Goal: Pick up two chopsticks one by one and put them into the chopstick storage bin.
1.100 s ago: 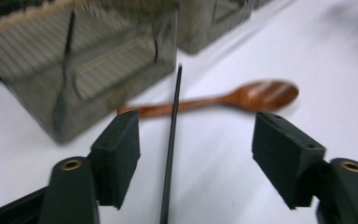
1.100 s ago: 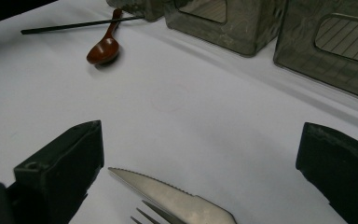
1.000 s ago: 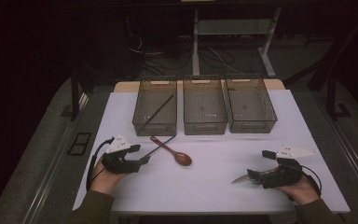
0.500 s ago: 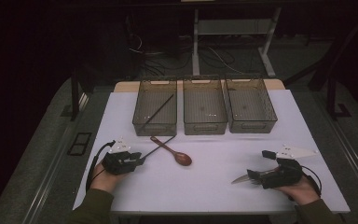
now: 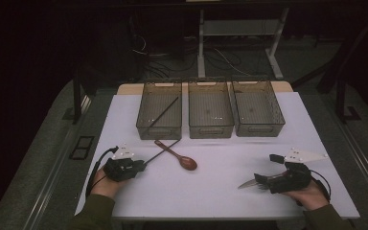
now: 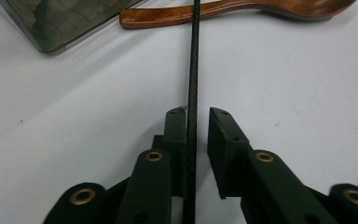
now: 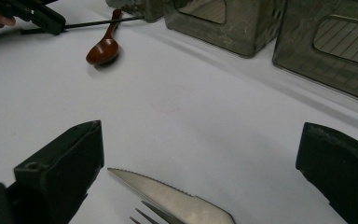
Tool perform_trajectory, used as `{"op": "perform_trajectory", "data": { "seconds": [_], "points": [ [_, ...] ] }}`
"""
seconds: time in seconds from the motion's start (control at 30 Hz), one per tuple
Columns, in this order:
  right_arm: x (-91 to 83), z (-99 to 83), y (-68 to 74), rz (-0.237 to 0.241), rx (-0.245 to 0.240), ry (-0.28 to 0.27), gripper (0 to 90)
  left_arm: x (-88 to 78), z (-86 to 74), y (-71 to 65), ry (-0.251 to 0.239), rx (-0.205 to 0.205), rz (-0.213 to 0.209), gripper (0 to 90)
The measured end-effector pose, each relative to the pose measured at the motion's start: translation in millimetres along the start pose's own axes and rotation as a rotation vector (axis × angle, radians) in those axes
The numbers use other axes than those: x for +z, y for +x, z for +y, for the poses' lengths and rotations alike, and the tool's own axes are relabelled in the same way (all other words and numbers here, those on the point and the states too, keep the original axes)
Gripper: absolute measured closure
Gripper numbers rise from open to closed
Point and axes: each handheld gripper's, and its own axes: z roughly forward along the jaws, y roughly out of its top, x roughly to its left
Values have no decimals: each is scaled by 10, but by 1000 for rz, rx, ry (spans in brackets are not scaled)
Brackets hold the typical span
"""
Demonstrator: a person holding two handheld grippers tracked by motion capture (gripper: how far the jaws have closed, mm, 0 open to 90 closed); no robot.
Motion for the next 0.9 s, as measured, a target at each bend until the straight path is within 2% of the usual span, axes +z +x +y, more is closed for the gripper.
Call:
{"op": "perform_trajectory", "data": {
  "seconds": [0.1,0.47,0.9],
  "points": [
    [0,-1,9,2,-5,1,11,-3,-2,6,2,6,-8,842],
    [-3,0,11,0,-8,0,11,-17,28,9,9,15,-38,855],
    [30,-16,29,13,-4,9,11,-121,113,-27,-29,10,-52,855]
  ]
}}
